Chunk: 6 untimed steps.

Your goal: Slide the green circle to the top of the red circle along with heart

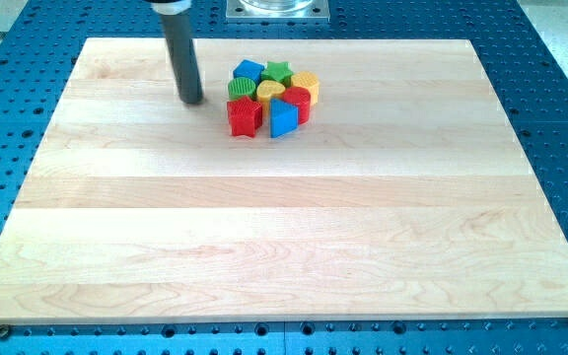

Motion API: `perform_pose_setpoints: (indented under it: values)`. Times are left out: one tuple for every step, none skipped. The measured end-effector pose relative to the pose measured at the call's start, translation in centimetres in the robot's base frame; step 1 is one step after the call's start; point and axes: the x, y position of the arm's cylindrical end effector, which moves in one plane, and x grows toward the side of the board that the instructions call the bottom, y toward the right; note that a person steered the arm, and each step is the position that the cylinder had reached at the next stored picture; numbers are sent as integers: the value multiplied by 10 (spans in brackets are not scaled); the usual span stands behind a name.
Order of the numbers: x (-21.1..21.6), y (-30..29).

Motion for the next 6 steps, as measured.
perform_pose_setpoints:
  values:
    - [0,39]
    - [0,71]
    - [2,95]
    - [4,113]
    - [3,132]
    - [3,159]
